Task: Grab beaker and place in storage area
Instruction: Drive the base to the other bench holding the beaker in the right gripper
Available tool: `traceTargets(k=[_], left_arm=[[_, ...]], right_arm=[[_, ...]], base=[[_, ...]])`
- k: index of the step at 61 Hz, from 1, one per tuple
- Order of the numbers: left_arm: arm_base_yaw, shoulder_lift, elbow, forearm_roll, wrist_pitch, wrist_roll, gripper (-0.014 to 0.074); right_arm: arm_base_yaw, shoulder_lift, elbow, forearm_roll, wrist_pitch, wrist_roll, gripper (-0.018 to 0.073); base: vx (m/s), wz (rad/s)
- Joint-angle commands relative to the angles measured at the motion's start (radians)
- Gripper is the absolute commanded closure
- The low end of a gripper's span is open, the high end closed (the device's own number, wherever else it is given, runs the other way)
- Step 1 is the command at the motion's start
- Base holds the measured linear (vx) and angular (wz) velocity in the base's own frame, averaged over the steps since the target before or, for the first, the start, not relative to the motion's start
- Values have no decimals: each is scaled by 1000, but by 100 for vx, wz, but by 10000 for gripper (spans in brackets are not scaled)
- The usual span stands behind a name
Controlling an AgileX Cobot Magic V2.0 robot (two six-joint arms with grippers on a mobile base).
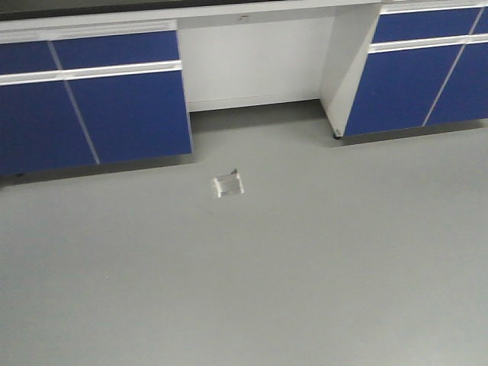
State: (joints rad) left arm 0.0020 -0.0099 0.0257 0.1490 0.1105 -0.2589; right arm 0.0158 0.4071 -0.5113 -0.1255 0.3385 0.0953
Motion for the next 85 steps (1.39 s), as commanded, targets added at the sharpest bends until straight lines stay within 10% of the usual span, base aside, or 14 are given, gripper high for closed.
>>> traceTargets(k=[1,85], left_arm=[[-7,-17,22,-6,-85,-6,605],[-7,-17,22,-6,-85,-6,605]], right_arm=[[-4,7,-30,-6,-89,-6,561],[-4,7,-30,-6,-88,-6,559]], base=[[31,-36],[44,-18]])
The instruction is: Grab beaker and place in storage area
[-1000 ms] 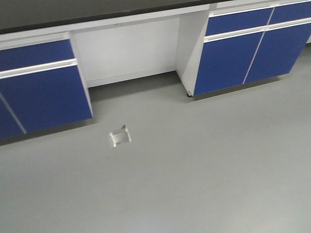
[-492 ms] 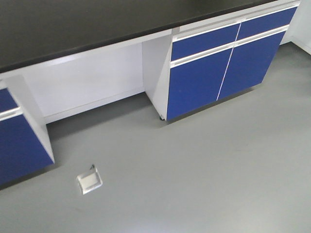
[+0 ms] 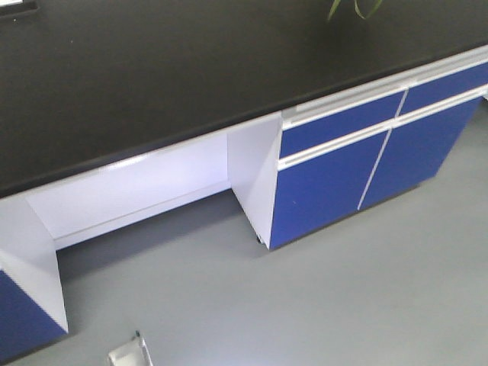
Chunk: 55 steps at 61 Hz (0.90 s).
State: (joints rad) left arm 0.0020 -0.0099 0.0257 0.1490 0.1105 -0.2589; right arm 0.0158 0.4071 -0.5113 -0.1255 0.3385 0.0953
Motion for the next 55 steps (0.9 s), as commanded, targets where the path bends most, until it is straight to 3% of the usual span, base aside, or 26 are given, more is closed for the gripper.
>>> traceTargets(k=[1,55], left_arm=[[-7,-17,22,-6,-84,-6,605],[-7,-17,22,-6,-84,-6,605]], right_arm=[[-4,7,-30,-6,-88,-6,559],[-4,7,-30,-6,-89,-6,559]], base=[[47,11],[33,38]])
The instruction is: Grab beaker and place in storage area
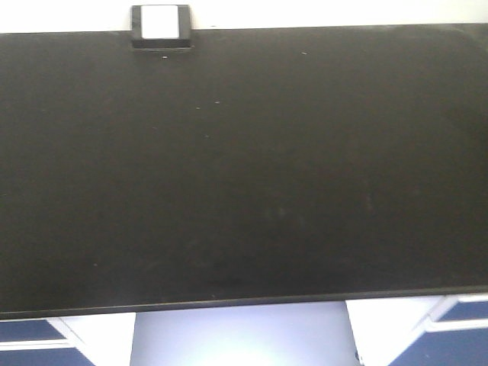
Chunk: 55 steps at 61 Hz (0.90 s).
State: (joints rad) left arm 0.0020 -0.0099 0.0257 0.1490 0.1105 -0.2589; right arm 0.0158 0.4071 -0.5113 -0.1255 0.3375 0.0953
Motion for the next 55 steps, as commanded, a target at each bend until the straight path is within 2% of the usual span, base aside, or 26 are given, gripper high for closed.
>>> traceTargets(k=[1,55], left_arm=[[-7,-17,22,-6,-84,-6,605],[-7,-17,22,-6,-84,-6,605]], right_arm=[[-4,7,-30,-6,-88,-6,559],[-4,7,-30,-6,-88,-6,560]], base=[[8,24],[1,2]])
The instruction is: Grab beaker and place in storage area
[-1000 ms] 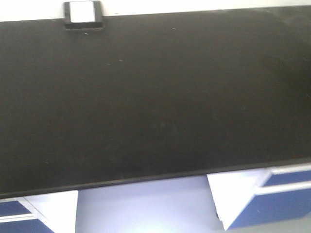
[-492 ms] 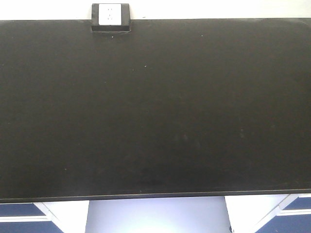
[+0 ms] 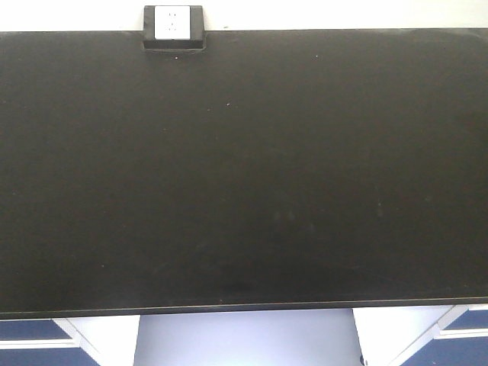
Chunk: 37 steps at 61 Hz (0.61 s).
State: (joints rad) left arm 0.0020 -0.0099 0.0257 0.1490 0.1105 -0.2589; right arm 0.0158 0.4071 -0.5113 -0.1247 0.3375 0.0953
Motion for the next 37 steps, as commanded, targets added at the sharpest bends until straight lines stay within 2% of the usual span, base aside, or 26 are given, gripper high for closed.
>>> traceTargets(k=[1,18,28,37], left_arm=[[-7,-17,22,-6,-84,-6,605],[-7,-17,22,-6,-84,-6,605],[-7,-17,22,-6,-84,-6,605],[-7,-17,22,-6,-84,-6,605]], right_arm=[[-4,7,-30,-7,-88,-6,560],[-4,7,-30,-7,-137,-6,560],[-4,121,-30,-11,-314,-7,560],[-4,381,-30,-11,-539,-7,560]], base=[[0,0],[0,0],[0,0],[0,0]])
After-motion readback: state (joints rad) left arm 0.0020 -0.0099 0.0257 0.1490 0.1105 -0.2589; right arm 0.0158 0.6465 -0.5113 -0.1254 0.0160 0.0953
